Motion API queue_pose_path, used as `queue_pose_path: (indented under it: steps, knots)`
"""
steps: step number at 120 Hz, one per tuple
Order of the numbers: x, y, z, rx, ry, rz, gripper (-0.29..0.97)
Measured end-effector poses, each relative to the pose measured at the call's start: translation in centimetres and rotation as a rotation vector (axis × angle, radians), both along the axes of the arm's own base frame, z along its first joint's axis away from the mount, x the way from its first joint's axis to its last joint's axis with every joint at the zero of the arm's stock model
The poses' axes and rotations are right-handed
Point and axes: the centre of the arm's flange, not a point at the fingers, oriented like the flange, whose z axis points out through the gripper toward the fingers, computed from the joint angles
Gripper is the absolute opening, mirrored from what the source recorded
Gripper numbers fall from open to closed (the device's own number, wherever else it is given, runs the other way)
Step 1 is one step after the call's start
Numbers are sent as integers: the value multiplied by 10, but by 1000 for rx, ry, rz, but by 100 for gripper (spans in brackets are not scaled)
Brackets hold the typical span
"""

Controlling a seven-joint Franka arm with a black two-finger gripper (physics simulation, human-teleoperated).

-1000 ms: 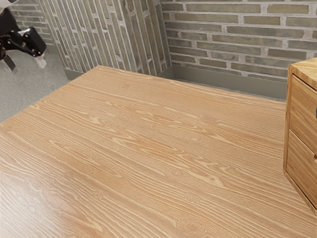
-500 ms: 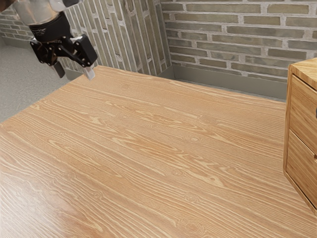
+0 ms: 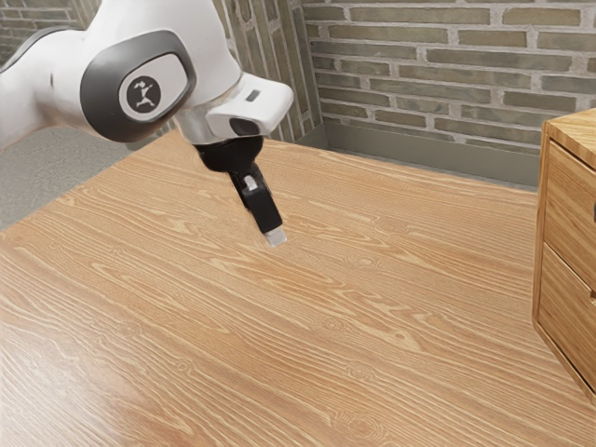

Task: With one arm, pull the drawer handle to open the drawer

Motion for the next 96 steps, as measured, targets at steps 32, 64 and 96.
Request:
queue_pose_path:
  steps: [32, 64, 96]
  knots:
    - [-44, -15, 27, -19, -73, -369, 65]
    - [-63, -92, 36, 49, -128, -793, 65]
    - [-70, -216, 37, 125, -161, -1174, 65]
